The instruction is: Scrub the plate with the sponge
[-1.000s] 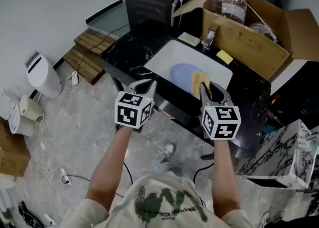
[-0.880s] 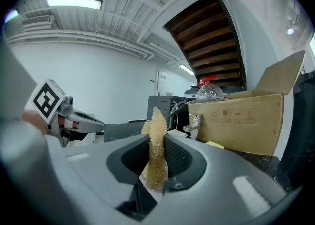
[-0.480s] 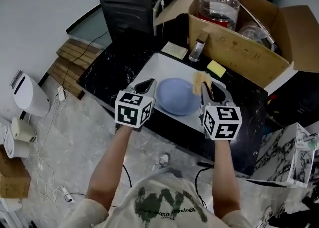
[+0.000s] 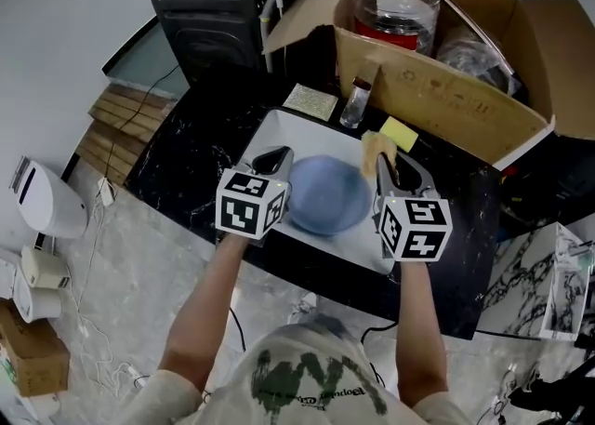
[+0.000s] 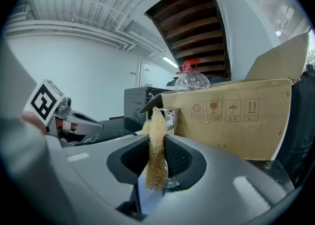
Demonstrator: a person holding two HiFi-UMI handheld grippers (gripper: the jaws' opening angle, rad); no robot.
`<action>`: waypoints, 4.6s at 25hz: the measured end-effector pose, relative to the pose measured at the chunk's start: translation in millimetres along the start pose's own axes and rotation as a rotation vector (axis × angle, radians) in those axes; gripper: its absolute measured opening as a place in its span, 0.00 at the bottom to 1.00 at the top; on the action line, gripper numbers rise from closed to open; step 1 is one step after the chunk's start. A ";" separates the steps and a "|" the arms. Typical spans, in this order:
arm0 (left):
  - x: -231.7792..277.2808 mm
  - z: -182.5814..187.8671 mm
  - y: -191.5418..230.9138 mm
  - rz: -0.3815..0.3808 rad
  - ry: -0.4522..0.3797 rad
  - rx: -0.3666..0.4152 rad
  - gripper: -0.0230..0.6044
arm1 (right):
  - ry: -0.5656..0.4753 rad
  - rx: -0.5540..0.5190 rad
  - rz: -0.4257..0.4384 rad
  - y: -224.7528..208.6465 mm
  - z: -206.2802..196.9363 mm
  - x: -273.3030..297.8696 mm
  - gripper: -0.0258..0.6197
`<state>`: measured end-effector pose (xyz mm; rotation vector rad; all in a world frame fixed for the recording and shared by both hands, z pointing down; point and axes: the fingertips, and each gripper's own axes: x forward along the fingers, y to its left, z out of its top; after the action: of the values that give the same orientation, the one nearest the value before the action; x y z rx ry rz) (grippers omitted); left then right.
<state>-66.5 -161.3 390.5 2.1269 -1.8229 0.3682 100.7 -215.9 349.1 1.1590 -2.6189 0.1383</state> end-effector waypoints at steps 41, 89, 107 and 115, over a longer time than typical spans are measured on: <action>73.4 14.0 58.0 -0.297 0.045 0.104 0.04 | 0.068 0.102 -0.321 -0.4 -3.9 42.0 0.15; 87.3 -38.0 70.4 -0.322 0.111 0.130 0.04 | 0.497 0.090 0.215 136.1 -191.7 184.1 0.15; 97.8 -50.4 60.3 -0.329 0.140 0.161 0.04 | 0.515 0.189 0.067 84.2 -218.1 203.3 0.15; 102.8 -51.1 52.1 -0.351 0.149 0.167 0.04 | 0.530 0.250 -0.031 54.2 -227.3 196.2 0.15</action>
<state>-101.6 -241.3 481.4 2.4024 -1.3454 0.5885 -17.6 -274.3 624.2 1.0564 -2.1521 0.6833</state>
